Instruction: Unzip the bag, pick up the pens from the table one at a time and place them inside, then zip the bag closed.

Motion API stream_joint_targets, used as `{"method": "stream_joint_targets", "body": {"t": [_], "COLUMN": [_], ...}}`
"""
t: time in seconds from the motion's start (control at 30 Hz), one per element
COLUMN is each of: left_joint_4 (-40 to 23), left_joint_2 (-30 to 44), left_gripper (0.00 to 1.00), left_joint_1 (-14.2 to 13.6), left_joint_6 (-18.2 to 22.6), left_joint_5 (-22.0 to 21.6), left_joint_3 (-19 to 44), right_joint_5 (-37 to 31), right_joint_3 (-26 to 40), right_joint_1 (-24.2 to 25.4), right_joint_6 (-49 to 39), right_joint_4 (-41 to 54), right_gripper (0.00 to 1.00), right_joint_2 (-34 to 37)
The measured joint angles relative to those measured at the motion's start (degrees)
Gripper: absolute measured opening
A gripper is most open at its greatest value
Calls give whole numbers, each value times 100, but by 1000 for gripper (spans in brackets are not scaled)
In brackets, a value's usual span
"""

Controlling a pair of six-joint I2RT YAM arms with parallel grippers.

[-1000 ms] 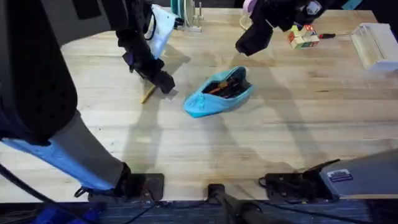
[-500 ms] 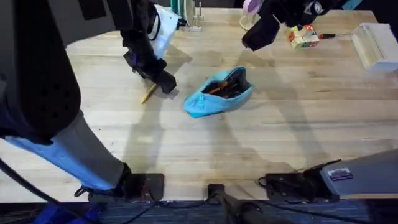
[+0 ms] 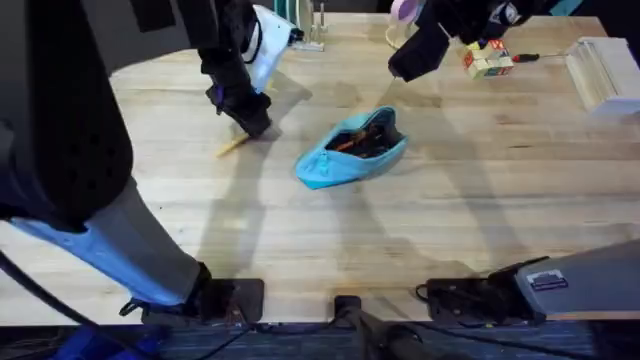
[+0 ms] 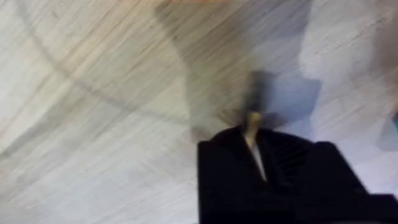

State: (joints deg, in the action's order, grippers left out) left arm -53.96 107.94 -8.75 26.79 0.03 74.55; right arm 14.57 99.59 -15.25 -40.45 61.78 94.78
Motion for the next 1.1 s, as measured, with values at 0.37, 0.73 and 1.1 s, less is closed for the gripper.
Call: {"method": "stream_joint_targets", "body": {"t": [0.37,0.73,1.1], "left_joint_4": [-54,-943,-2170], "left_joint_2": [6,315,315], "left_gripper": [43,44,44], "left_joint_1": [0,-4,-585], "left_joint_6": [-3,-53,-431], "left_joint_5": [-30,132,578], "left_joint_3": [36,1055,2735], "right_joint_5": [2,2,2], "right_joint_3": [0,0,0], "right_joint_1": [0,0,0], "right_joint_6": [285,367,369], "right_joint_4": [39,505,531], "right_gripper": [995,997,995], "right_joint_2": [-47,-1026,-1226]}}
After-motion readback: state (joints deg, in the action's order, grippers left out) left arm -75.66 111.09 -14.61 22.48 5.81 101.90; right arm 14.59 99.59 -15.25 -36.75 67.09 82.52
